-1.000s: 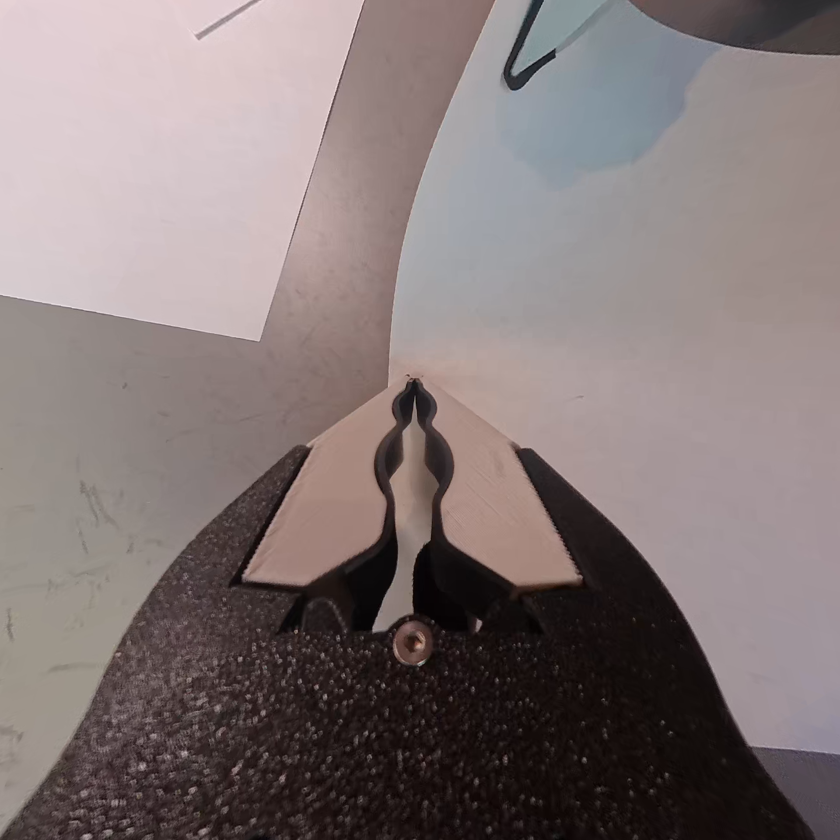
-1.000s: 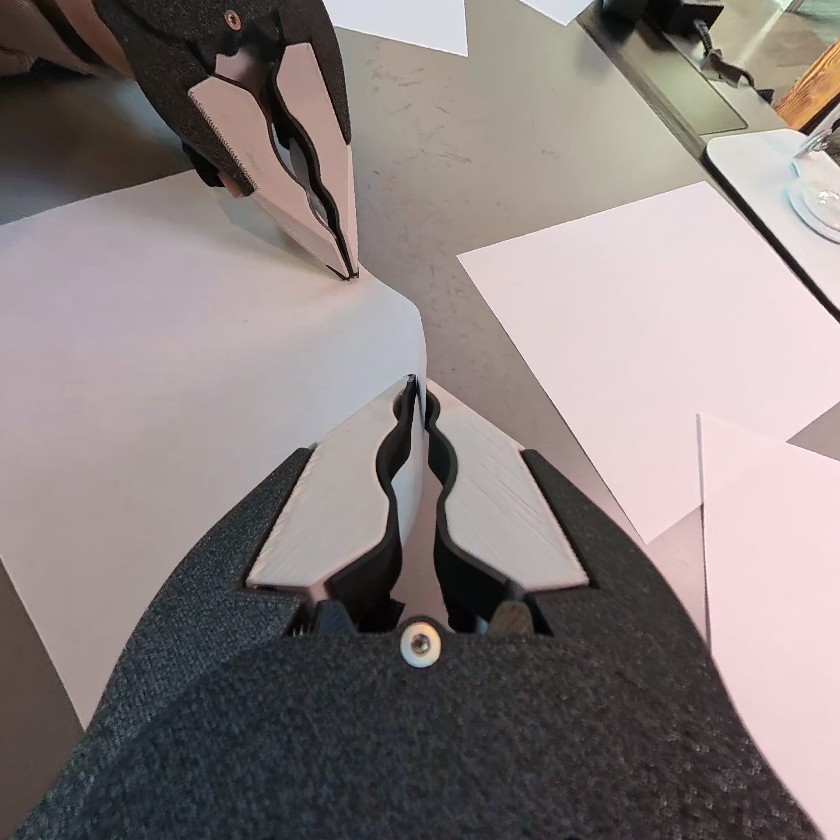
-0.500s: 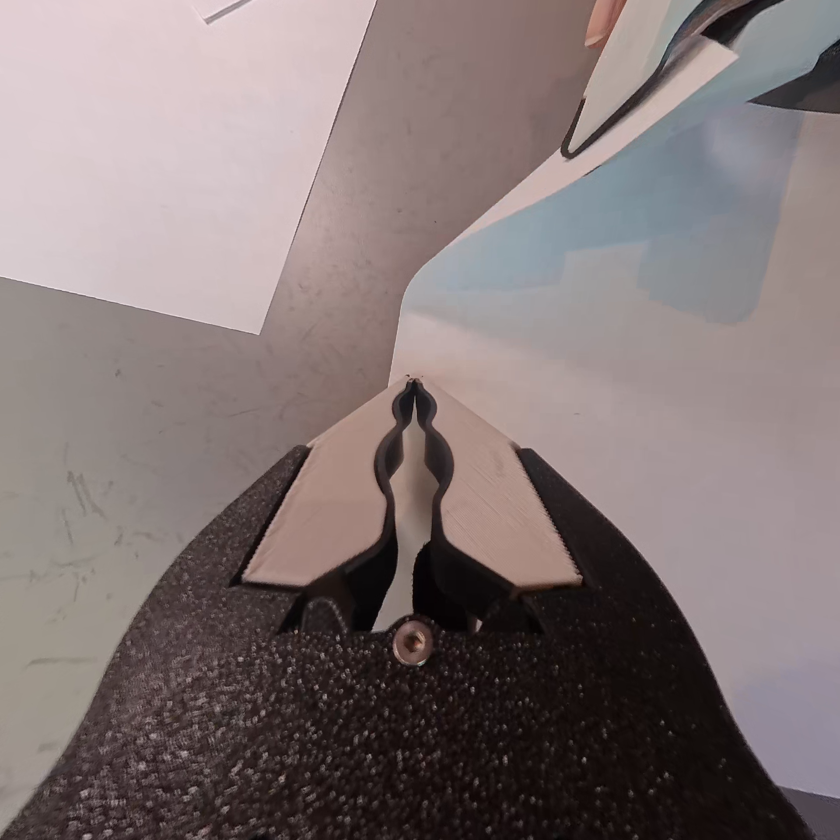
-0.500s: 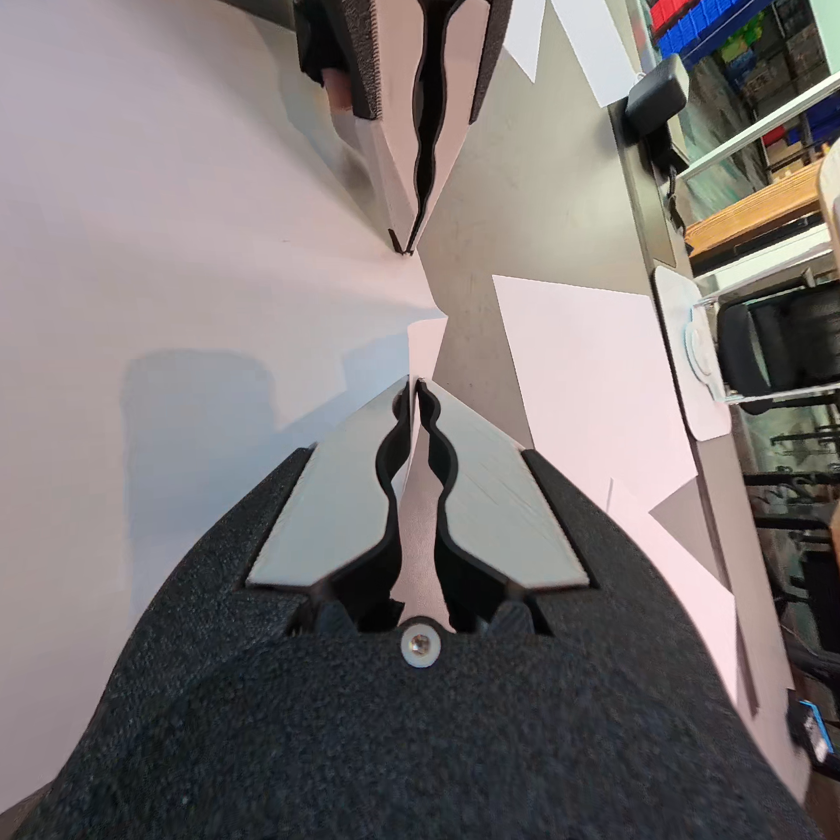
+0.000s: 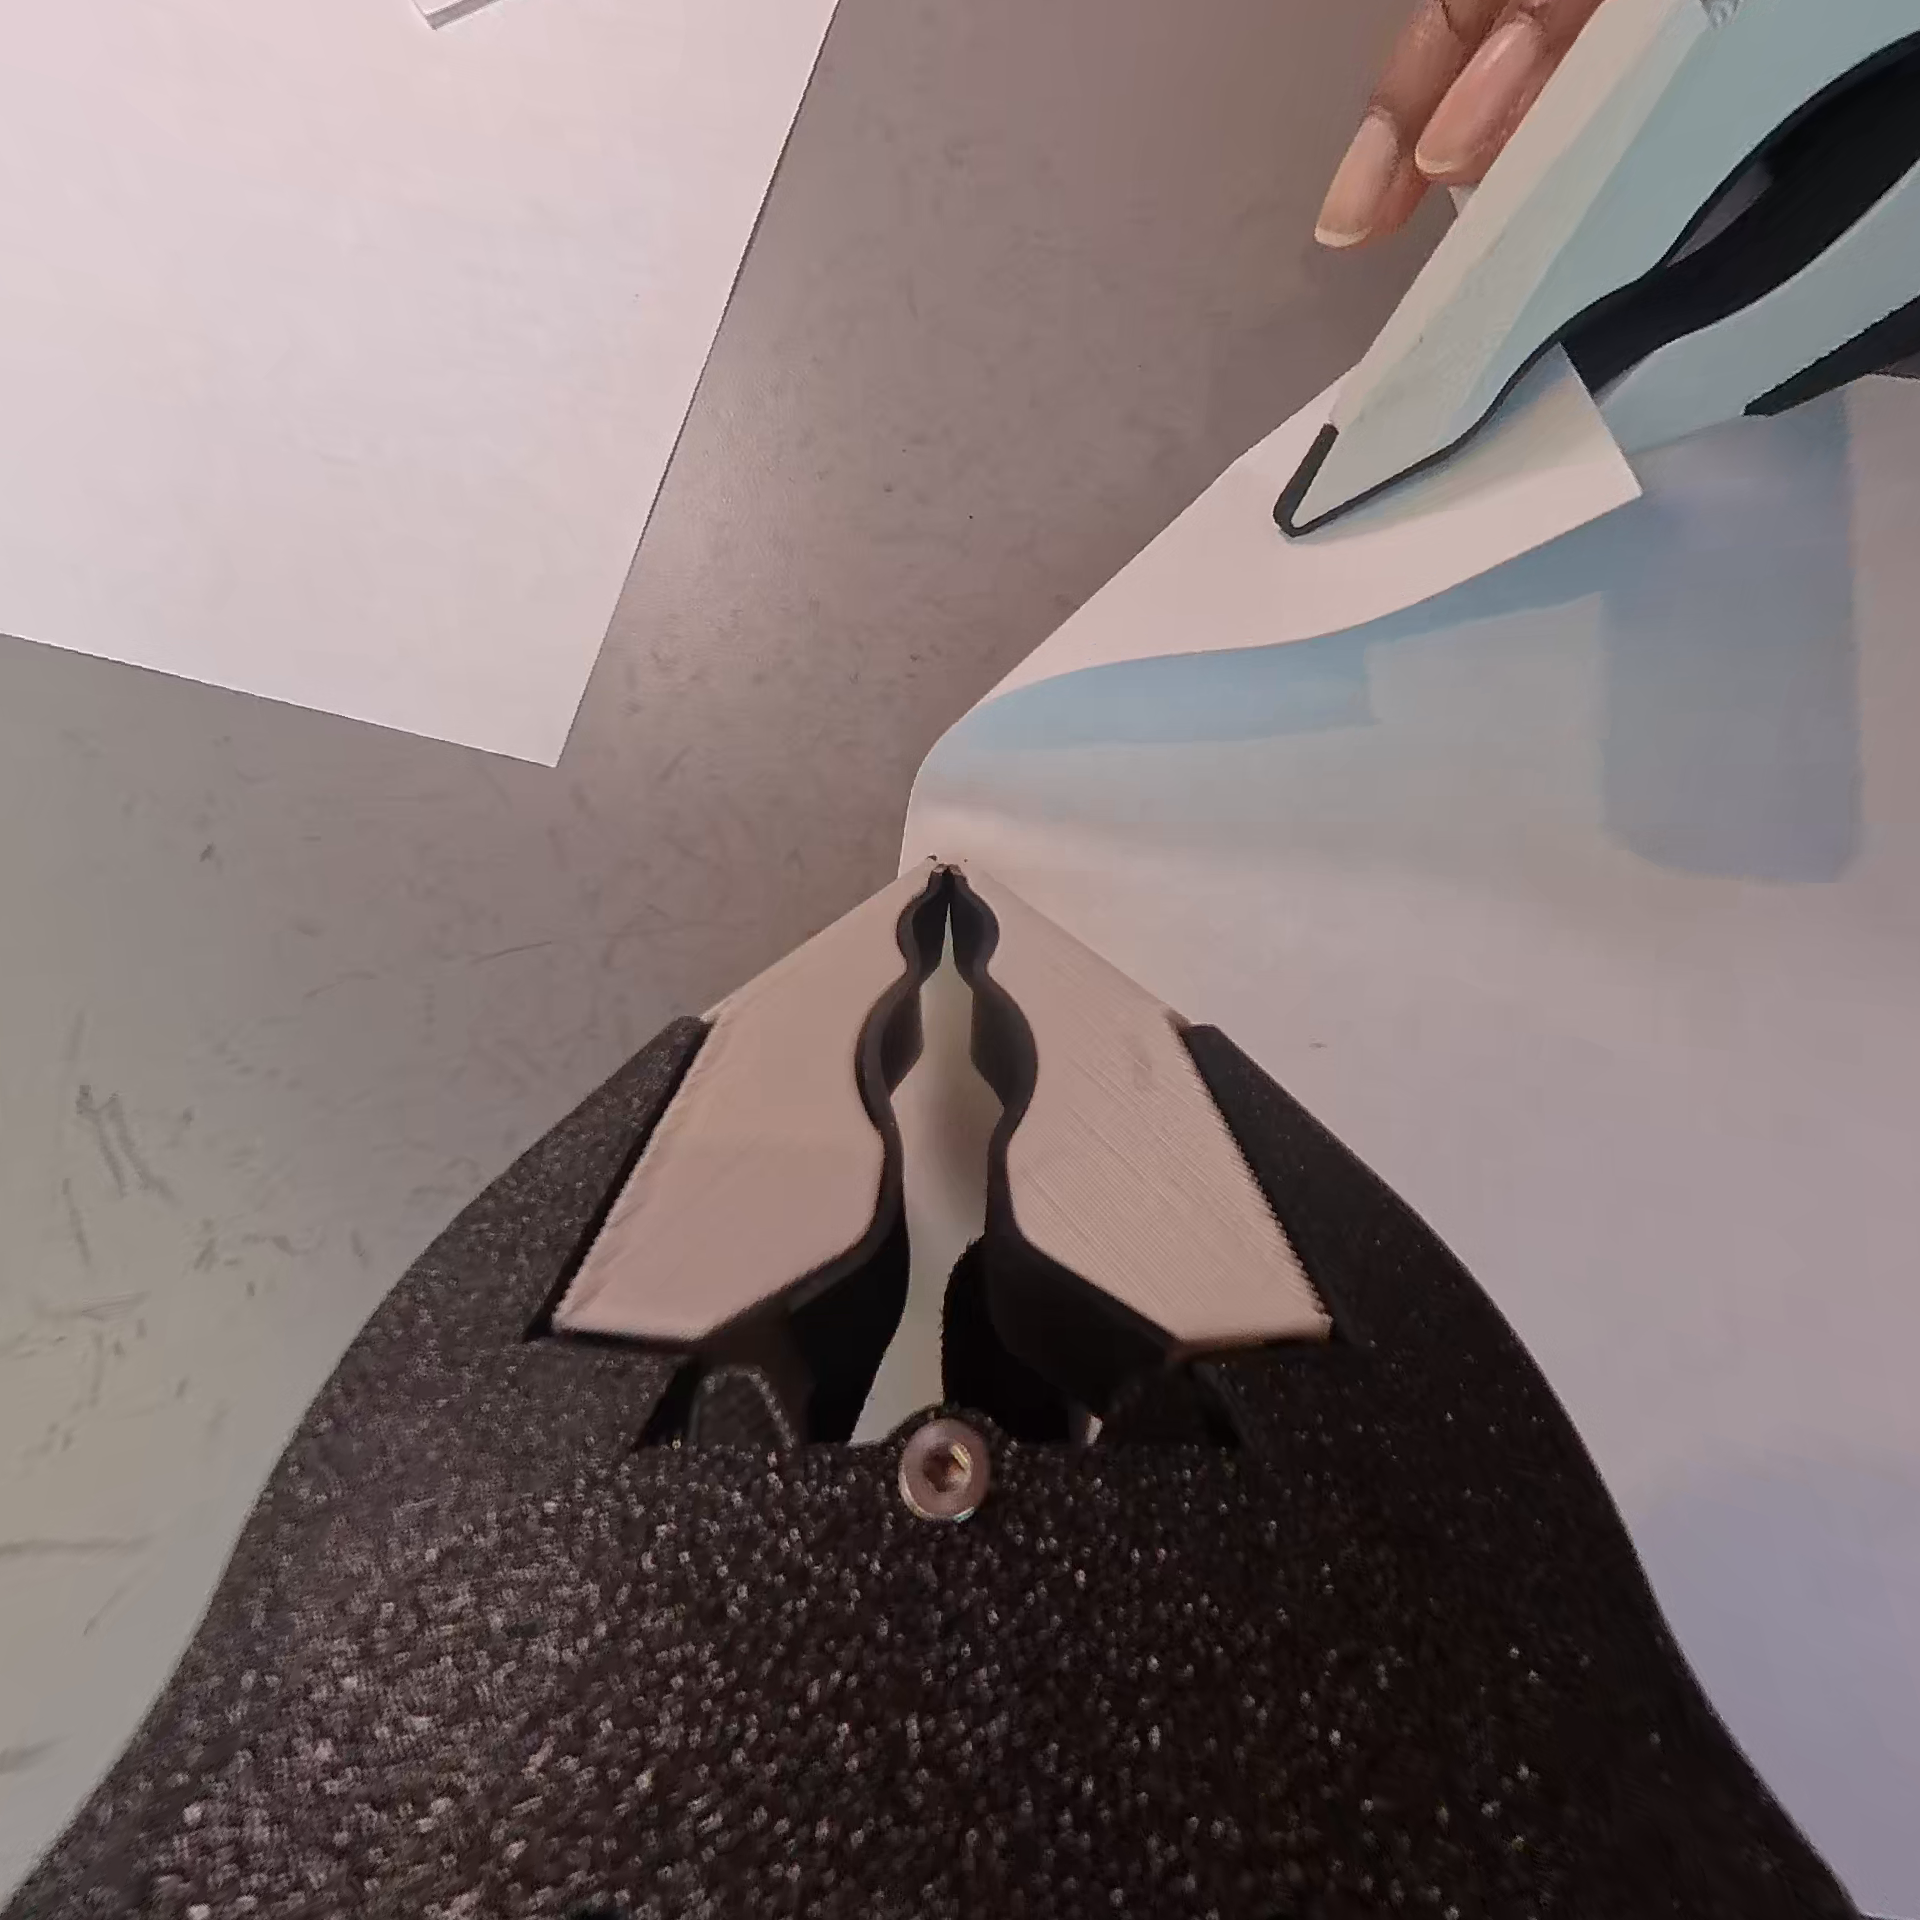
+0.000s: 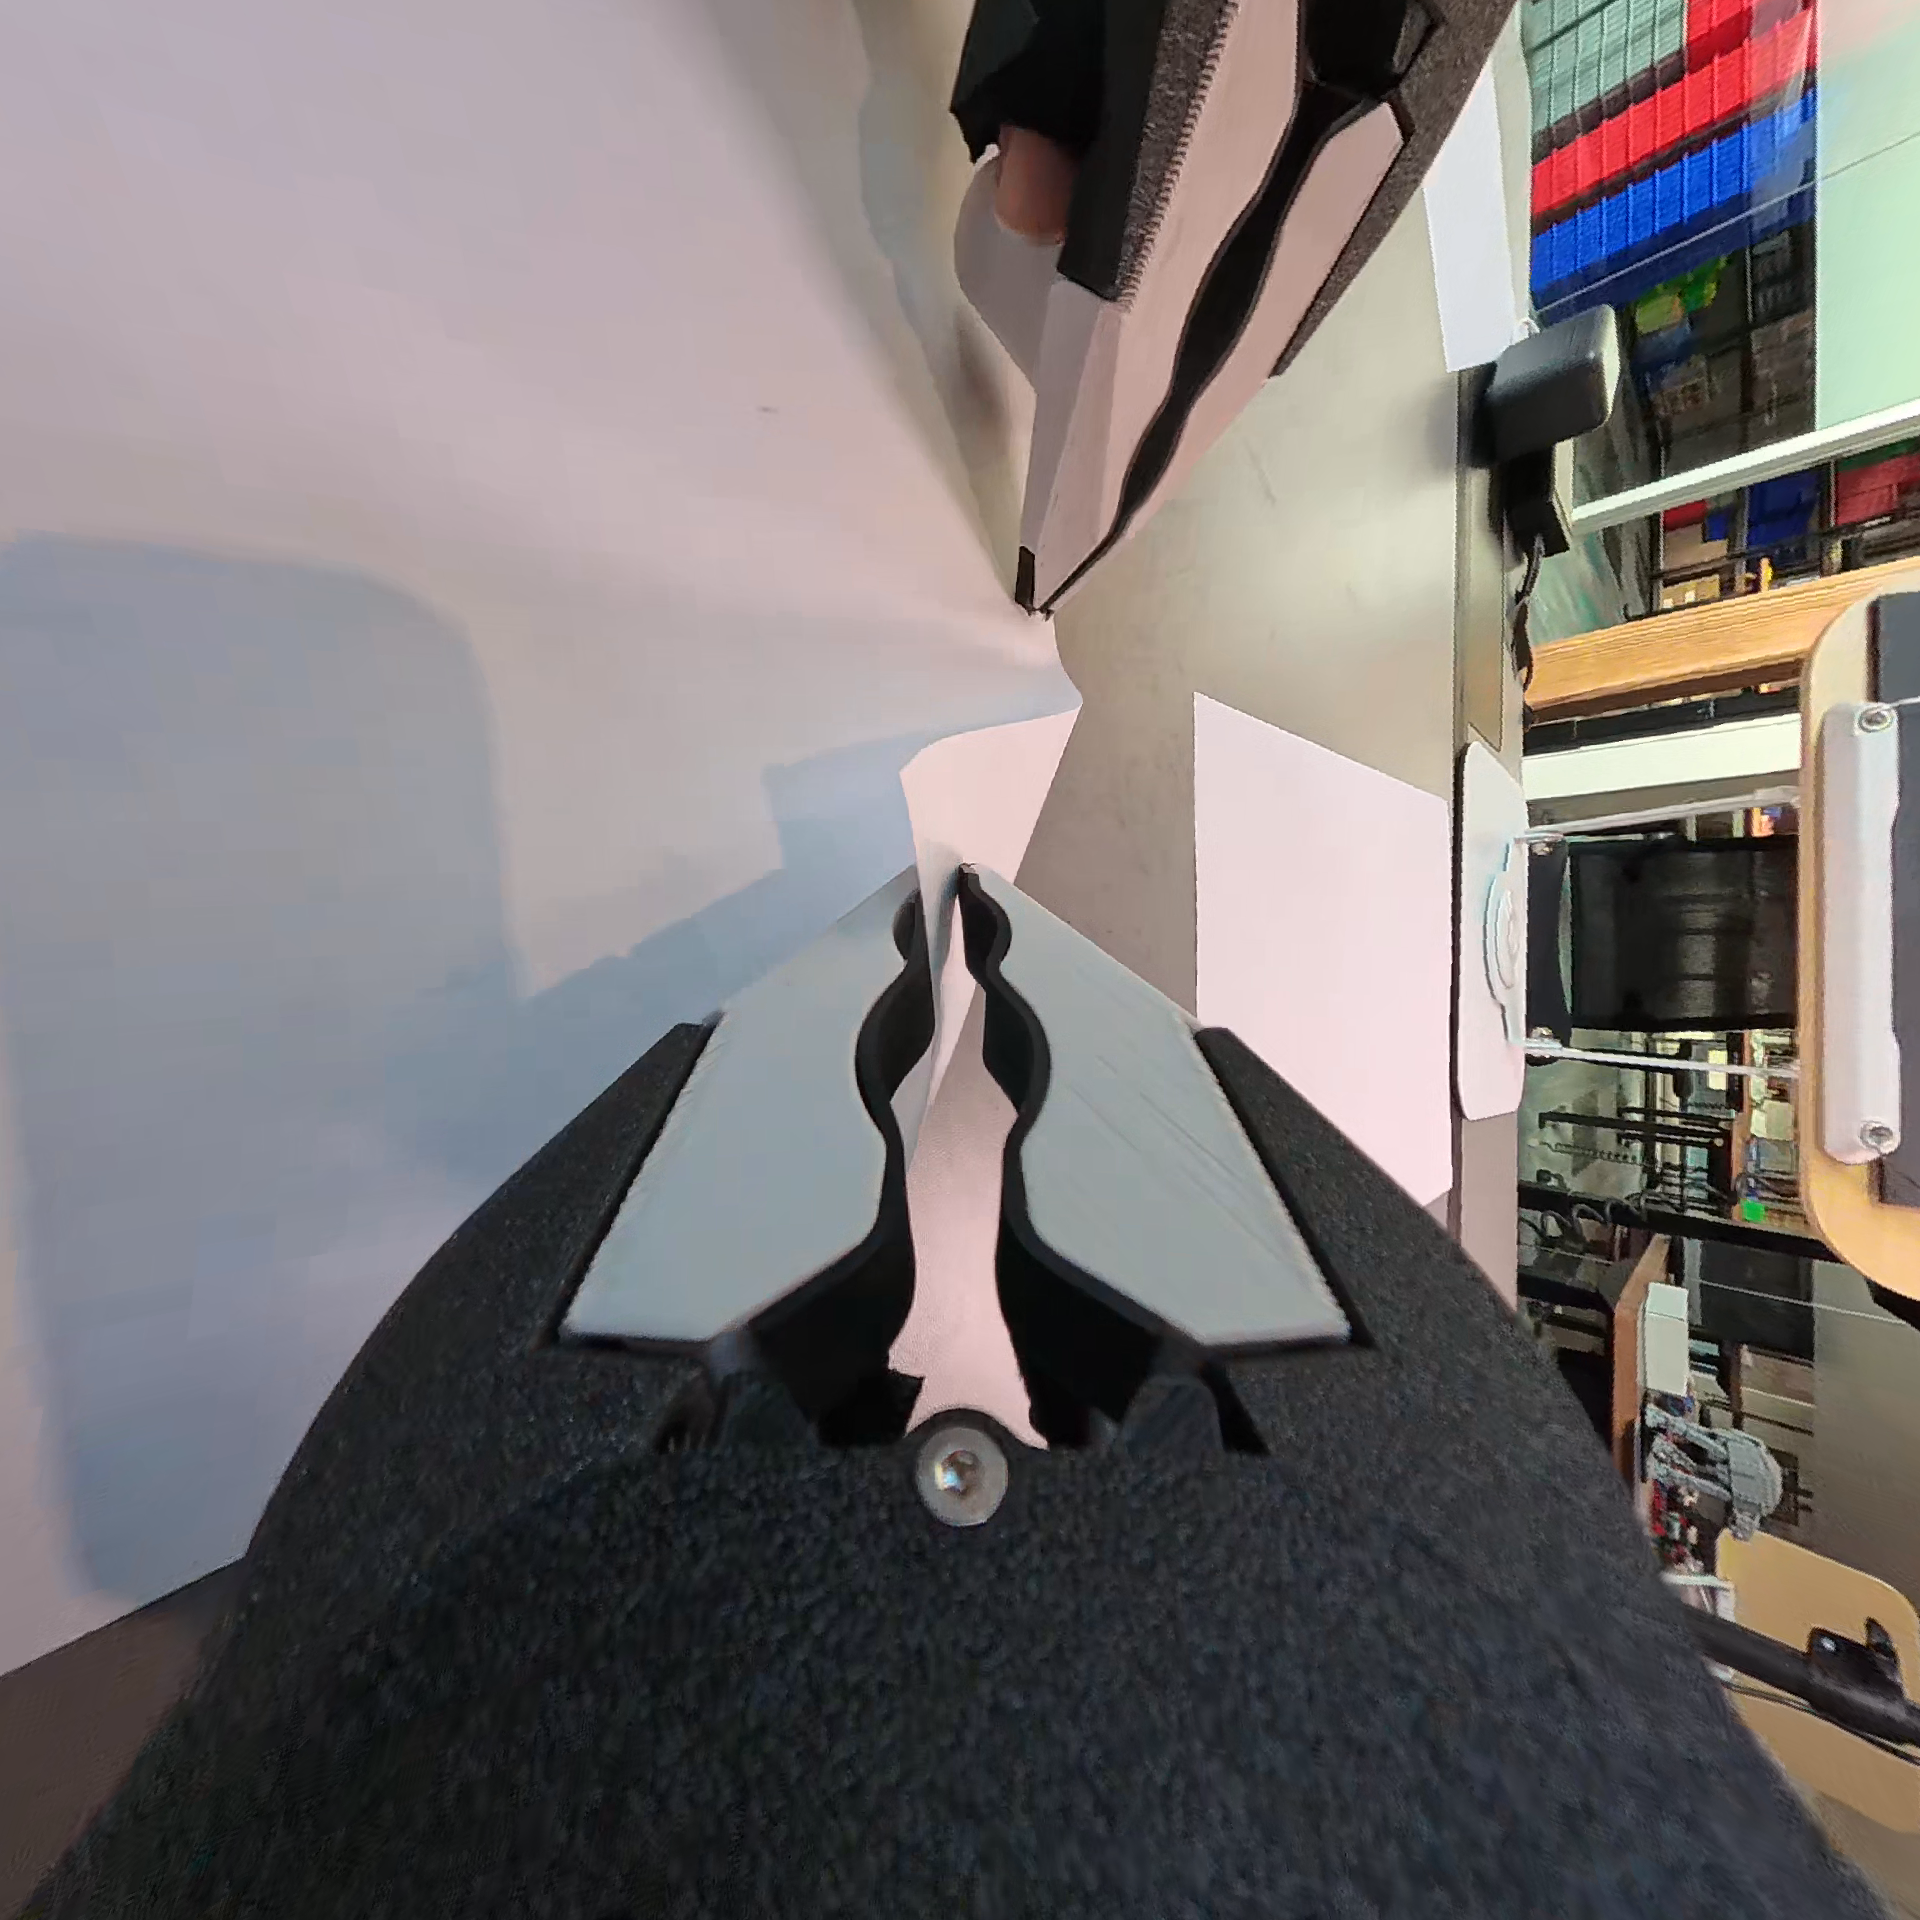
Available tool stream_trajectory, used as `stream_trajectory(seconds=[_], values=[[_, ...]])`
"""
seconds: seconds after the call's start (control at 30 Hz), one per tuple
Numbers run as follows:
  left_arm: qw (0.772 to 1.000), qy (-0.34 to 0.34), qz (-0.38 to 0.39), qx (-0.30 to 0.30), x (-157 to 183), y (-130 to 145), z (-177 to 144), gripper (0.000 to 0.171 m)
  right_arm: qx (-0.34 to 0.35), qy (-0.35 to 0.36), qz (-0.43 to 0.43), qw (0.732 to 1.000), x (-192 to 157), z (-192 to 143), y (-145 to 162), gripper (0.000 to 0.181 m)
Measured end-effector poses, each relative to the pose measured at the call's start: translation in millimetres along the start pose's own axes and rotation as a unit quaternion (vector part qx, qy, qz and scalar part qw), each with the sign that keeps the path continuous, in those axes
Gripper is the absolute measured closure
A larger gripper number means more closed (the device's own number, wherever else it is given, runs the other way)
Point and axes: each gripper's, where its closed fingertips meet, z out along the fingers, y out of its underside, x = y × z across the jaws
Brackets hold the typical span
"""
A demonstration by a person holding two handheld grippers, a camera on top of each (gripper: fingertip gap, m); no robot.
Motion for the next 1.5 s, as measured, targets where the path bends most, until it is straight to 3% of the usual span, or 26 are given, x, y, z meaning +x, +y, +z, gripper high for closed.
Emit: stream_trajectory(seconds=[0.77, 1.0, 1.3, 1.4, 1.5], values=[[1.0, -0.015, -0.011, -0.003, 2.8, -2.3, 1.6, 0.171, -0.044, 0.004, 0.034, 0.998, -3.4, 3.8, -5.3, 0.18], [0.999, -0.04, -0.014, -0.002, 2.2, -3.0, 2.2, 0.171, -0.064, -0.003, 0.12, 0.991, -13.4, 5.5, -22.3, 0.18], [0.999, -0.044, -0.028, 0.004, 2.5, -3.0, 1.7, 0.171, -0.086, -0.002, 0.165, 0.983, -21.9, 19.0, -26.2, 0.18], [1.0, -0.025, -0.007, -0.004, -1.4, -0.6, -9.3, 0.171, -0.083, -0.004, 0.176, 0.981, -17.5, 20.1, -19.4, 0.181], [0.999, -0.03, -0.016, 0.018, -26.4, -8.4, -42.2, 0.171, -0.083, -0.006, 0.165, 0.983, -10.7, 20.4, -7.8, 0.181]])
